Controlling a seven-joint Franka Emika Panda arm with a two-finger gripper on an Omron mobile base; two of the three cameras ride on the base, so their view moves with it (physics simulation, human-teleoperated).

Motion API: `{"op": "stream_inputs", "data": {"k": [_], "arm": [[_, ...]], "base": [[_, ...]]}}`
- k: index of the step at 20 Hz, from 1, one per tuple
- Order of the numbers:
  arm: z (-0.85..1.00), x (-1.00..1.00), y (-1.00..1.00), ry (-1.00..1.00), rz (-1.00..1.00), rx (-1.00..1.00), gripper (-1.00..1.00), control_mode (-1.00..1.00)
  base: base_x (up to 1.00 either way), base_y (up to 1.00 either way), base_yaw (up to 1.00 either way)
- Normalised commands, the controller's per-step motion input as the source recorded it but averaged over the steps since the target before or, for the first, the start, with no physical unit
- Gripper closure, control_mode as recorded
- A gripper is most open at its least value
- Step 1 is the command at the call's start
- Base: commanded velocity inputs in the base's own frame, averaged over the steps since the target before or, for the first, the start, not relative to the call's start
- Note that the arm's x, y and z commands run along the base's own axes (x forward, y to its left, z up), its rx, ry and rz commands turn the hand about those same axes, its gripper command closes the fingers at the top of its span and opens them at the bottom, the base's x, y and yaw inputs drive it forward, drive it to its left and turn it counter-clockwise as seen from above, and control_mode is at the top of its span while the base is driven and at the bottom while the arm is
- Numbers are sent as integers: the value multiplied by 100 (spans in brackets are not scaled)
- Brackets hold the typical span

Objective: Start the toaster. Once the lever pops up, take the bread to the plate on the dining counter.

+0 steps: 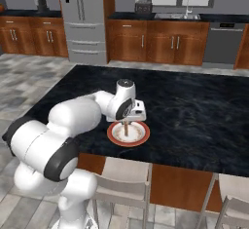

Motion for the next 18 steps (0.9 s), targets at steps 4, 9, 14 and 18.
{"op": "stream_inputs", "data": {"k": [4, 9, 14, 18], "arm": [[-36, 27, -10, 0, 0, 0, 100, -100], [-21, 14, -6, 0, 0, 0, 100, -100], [-1, 0, 0, 1, 0, 0, -100, -100], [0, 0, 0, 0, 0, 0, -100, -100]], "base": [[0, 0, 0], [0, 0, 0], [0, 0, 0], [0, 0, 0]]}}
